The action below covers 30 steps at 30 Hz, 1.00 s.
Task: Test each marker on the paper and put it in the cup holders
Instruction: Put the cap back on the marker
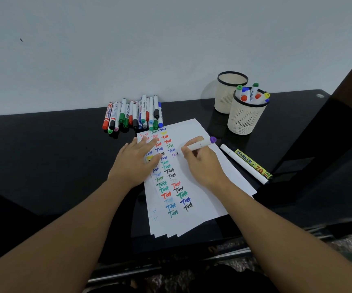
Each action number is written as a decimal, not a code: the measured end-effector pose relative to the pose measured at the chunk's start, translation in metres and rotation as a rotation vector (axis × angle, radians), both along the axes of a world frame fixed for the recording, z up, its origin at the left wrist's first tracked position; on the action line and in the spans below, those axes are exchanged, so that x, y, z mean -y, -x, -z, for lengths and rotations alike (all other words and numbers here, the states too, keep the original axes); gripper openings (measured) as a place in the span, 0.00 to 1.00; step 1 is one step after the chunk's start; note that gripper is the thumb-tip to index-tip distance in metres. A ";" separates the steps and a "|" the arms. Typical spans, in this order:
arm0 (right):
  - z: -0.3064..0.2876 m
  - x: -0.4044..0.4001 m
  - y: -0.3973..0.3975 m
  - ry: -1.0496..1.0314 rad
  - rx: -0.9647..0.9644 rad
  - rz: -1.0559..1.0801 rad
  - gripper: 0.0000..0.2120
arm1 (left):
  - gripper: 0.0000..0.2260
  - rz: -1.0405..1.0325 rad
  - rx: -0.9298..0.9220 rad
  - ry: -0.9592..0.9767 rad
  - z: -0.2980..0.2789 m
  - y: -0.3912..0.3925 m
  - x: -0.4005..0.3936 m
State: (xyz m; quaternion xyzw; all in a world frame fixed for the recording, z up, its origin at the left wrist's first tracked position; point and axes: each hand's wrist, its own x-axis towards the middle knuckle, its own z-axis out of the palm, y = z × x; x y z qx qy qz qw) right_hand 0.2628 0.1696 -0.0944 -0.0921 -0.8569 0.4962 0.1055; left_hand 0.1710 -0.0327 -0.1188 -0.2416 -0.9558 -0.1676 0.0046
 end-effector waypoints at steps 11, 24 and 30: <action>0.002 -0.003 -0.003 0.137 -0.137 0.070 0.06 | 0.26 -0.136 -0.165 -0.204 -0.002 -0.007 0.003; -0.011 -0.009 0.004 0.223 -0.033 0.012 0.14 | 0.11 -0.050 -0.262 -0.234 0.000 -0.007 0.005; -0.028 -0.013 0.013 -0.296 0.136 -0.091 0.18 | 0.10 -0.019 -0.305 -0.256 -0.004 -0.012 0.003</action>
